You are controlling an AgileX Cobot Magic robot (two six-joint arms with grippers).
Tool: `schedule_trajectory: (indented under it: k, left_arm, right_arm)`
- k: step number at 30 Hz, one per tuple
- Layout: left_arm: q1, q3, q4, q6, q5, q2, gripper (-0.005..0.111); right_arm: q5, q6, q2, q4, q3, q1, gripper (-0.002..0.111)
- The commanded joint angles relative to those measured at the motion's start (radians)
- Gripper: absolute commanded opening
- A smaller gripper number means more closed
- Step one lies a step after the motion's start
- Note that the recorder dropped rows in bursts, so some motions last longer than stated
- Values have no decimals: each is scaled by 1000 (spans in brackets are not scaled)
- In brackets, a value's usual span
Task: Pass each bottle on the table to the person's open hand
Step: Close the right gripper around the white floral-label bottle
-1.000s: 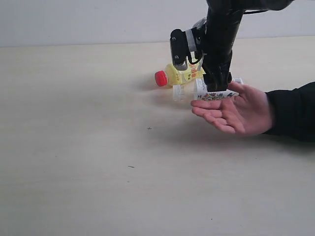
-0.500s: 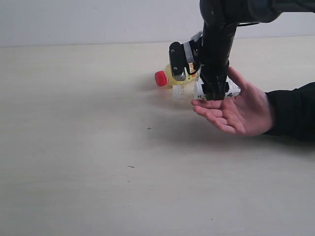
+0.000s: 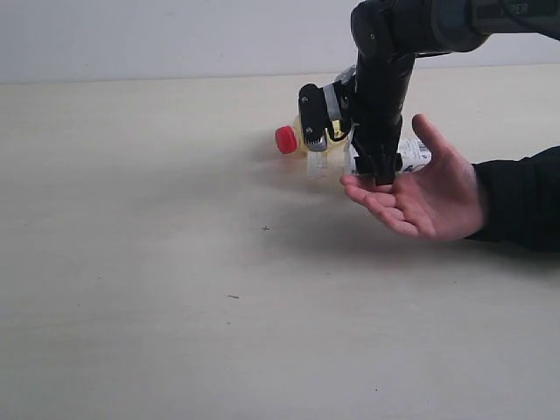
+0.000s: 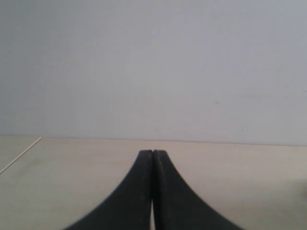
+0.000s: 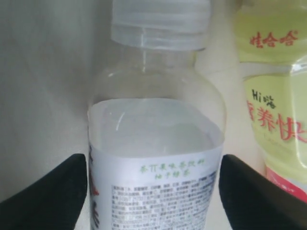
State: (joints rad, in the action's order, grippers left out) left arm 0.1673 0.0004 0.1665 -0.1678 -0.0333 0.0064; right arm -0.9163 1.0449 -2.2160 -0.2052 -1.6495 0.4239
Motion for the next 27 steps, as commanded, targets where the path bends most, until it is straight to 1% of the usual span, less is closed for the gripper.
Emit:
schedule_trajectory:
  k: [1, 4, 6, 9, 10, 21, 27]
  left_arm:
    - [2, 0, 6, 3, 4, -6, 0]
    - [2, 0, 6, 3, 4, -6, 0]
    - [2, 0, 6, 3, 4, -6, 0]
    - [2, 0, 6, 3, 4, -6, 0]
    - [2, 0, 6, 3, 4, -6, 0]
    - [2, 0, 6, 3, 4, -6, 0]
    - [2, 0, 6, 3, 4, -6, 0]
  right_arm:
    - [-1, -2, 3, -5, -6, 1, 63]
    - [-8, -29, 3, -5, -6, 1, 40]
    - [-13, -29, 3, -5, -6, 1, 20]
    - [-13, -29, 3, -5, -6, 1, 4]
    - [-13, -29, 3, -5, -6, 1, 1]
    - [-13, -26, 7, -5, -6, 1, 0]
    - [-105, -26, 9, 4, -73, 1, 0]
